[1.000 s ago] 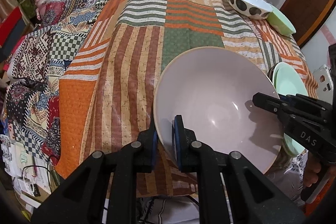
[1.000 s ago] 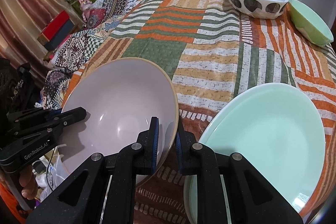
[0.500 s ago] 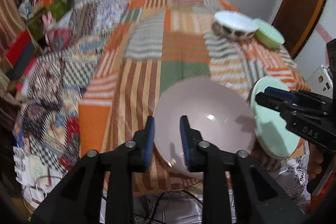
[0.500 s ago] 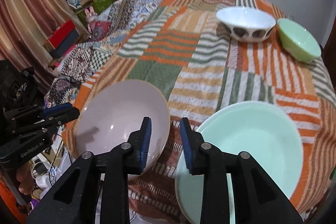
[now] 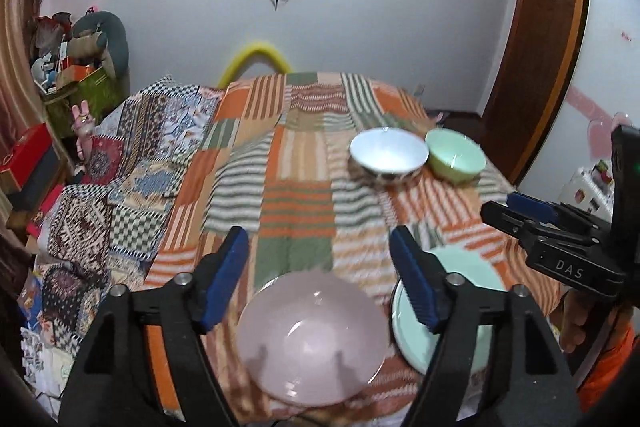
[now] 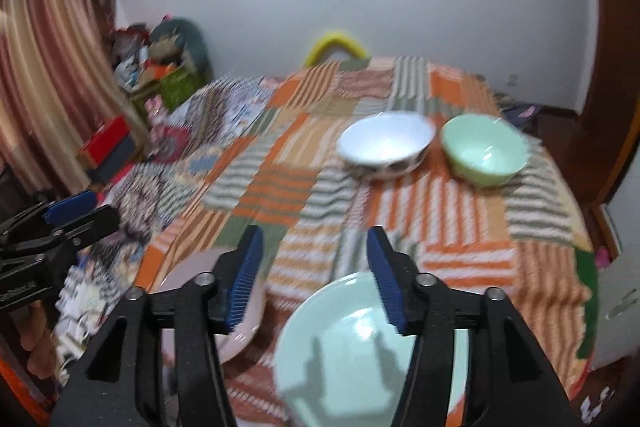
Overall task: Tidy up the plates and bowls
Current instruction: 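Move both grippers to the spotted white bowl and grasp its rim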
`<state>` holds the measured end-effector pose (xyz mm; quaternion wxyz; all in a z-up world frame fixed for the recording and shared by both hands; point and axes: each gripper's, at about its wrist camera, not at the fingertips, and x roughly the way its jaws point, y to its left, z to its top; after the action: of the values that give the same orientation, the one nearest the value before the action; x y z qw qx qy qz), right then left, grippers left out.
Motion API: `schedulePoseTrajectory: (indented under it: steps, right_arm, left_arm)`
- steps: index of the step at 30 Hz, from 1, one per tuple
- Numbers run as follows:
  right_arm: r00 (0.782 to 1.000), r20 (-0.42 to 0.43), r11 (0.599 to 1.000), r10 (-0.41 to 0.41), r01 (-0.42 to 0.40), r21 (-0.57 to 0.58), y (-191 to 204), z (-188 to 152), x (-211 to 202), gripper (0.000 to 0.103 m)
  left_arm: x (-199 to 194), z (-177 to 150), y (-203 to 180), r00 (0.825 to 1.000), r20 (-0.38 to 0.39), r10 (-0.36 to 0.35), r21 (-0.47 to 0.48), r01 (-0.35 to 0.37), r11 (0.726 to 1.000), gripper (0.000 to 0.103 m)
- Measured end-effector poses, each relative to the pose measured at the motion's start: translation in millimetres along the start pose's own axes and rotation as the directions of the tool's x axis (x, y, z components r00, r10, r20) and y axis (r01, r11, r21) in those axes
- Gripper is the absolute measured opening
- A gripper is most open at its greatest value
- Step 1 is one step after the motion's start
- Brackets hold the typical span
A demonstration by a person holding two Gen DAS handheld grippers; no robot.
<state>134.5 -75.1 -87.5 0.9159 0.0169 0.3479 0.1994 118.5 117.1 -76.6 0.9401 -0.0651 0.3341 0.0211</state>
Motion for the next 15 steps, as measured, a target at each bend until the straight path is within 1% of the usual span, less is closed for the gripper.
schedulePoseTrajectory:
  steps: [1,3,5,9,15]
  right_arm:
    - [1.0,0.007,1.0,-0.011,0.011,0.011,-6,3,0,0.056]
    - [0.999,0.014,0.999,-0.028,0.028,0.046,-21,11,3,0.057]
    - [0.999,0.015,0.995,-0.05,0.048,0.086,-37,18,11,0.057]
    - [0.998,-0.002,0.987,-0.058,0.058,0.15,-64,31,28,0.057]
    - [0.996,-0.046,0.976,-0.081,0.089,0.198,-85,45,70,0.057]
  left_arm:
    - [3,5,-2,1.0,0.007,0.0,-0.012,0.0,1.0,0.088]
    - [12,16,-3,1.0,0.024,0.012,-0.04,-0.011,0.999,0.094]
    - [25,26,-5,1.0,0.026,0.013,-0.044,-0.012,0.999,0.094]
    - [53,42,-8,1.0,0.012,0.022,-0.038,-0.021,0.999,0.094]
    - [112,59,-11,0.999,-0.037,0.025,-0.031,-0.026,0.999,0.094]
